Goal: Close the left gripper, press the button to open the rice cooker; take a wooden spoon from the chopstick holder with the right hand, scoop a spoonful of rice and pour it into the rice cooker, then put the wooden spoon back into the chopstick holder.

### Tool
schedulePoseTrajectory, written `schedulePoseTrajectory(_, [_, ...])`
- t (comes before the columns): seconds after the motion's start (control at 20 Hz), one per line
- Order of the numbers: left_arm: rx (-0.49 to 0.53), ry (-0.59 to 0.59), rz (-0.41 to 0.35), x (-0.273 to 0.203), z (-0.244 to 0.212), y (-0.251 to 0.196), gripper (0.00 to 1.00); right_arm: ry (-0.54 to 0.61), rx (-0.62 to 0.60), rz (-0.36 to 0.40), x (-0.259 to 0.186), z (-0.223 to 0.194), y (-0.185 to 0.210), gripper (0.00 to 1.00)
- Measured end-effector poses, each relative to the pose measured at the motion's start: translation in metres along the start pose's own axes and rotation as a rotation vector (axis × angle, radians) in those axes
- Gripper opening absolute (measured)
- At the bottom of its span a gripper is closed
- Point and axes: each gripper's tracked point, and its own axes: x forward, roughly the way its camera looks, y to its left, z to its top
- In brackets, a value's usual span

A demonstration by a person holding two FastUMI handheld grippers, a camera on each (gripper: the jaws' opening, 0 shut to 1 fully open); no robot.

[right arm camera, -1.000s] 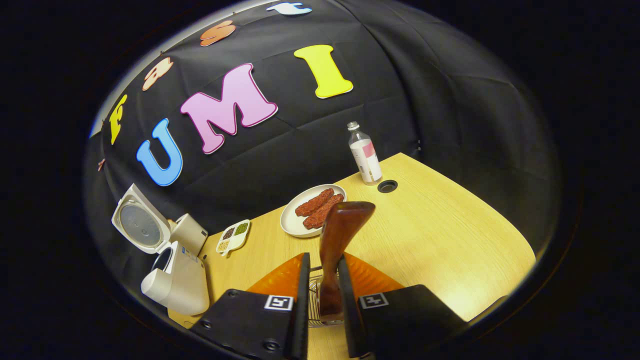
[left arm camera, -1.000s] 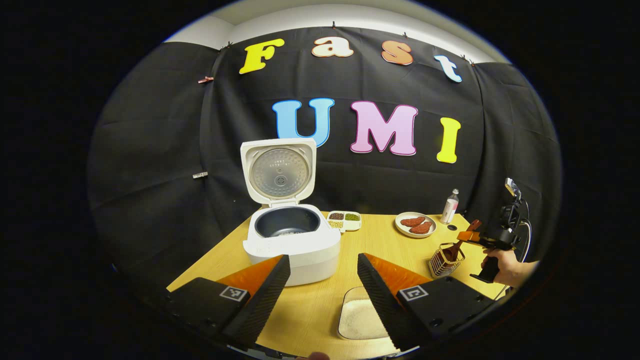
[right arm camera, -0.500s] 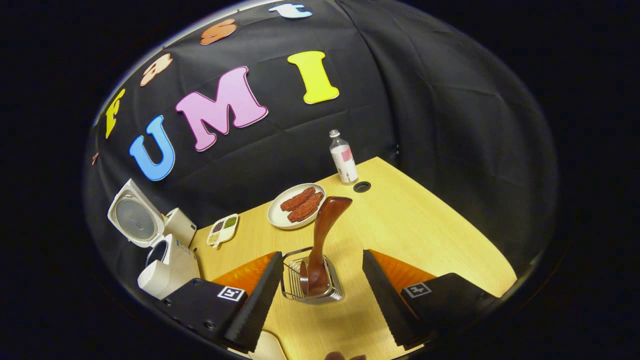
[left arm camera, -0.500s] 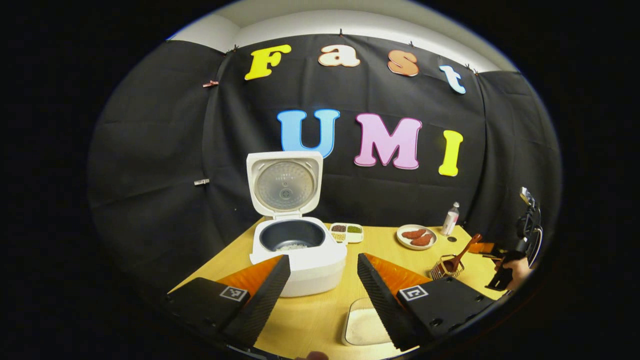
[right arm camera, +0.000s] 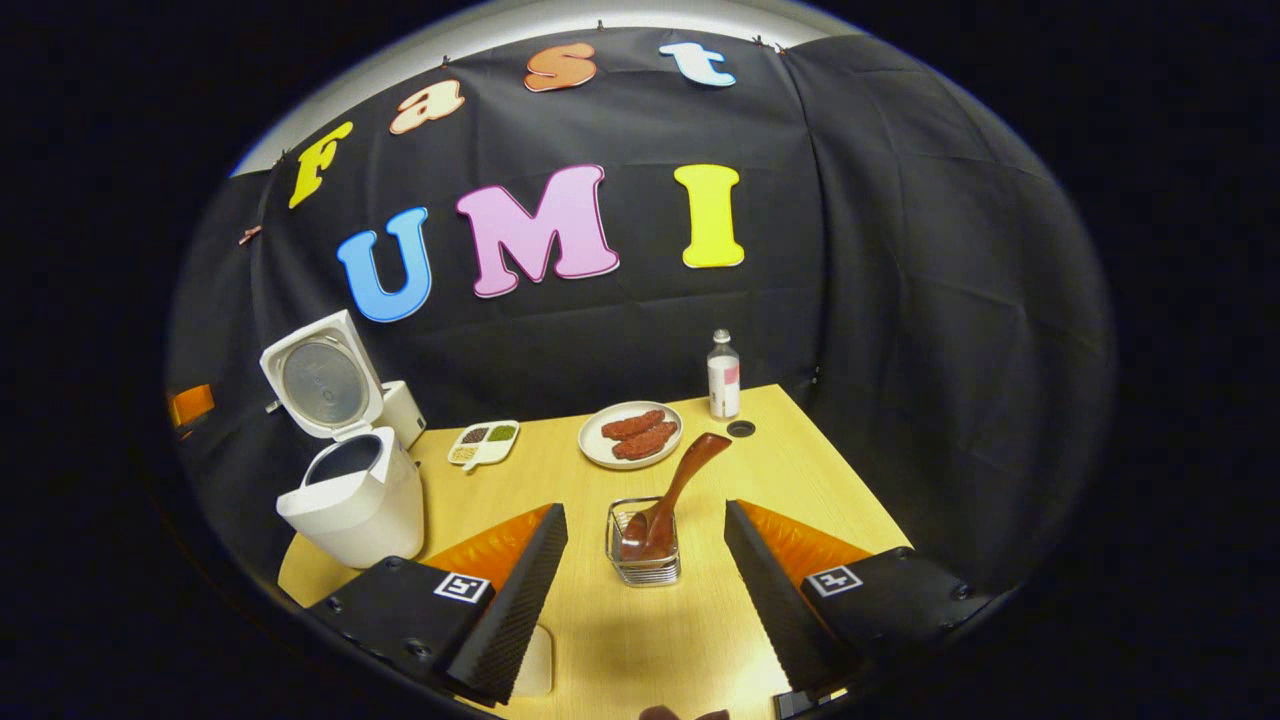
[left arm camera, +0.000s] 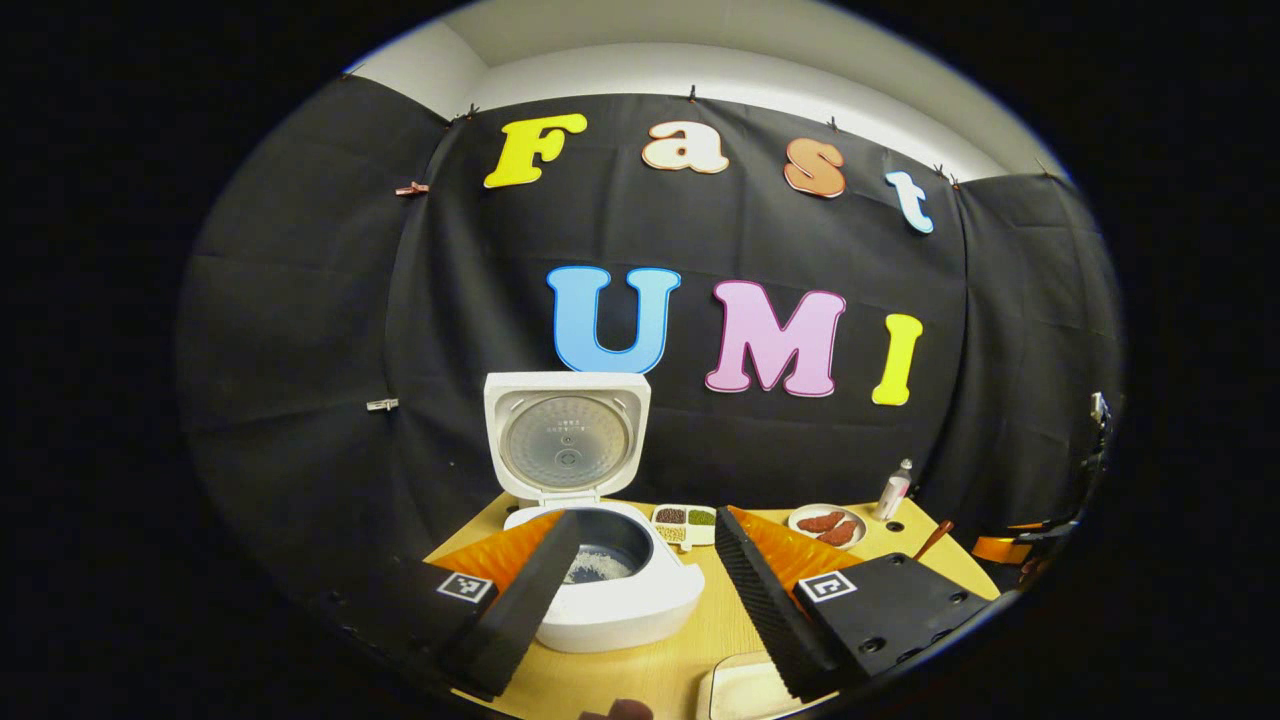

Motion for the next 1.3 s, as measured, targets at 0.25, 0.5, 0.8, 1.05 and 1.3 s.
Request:
schedulePoseTrajectory(0.25, [0.034,-0.071,0.009,0.037,0.049,0.021,0.96,-0.056,-0.039,-0.019,-0.031,0.018,0.004,0.98])
schedulePoseTrajectory(0.5, [0.061,-0.142,0.069,0.08,0.09,0.045,0.95,-0.075,-0.056,-0.07,-0.048,0.018,0.0,0.99])
schedulePoseTrajectory(0.8, [0.082,-0.155,0.067,0.145,0.114,0.048,0.95,-0.086,-0.086,-0.096,-0.054,0.018,0.014,0.99])
schedulePoseTrajectory(1.05, [0.057,-0.139,0.108,0.198,0.118,0.07,0.95,-0.101,-0.121,-0.122,-0.055,0.026,0.021,0.99])
schedulePoseTrajectory(1.3, [0.125,-0.109,0.169,0.25,0.111,0.102,0.95,-0.095,-0.134,-0.165,-0.063,0.019,0.019,0.99])
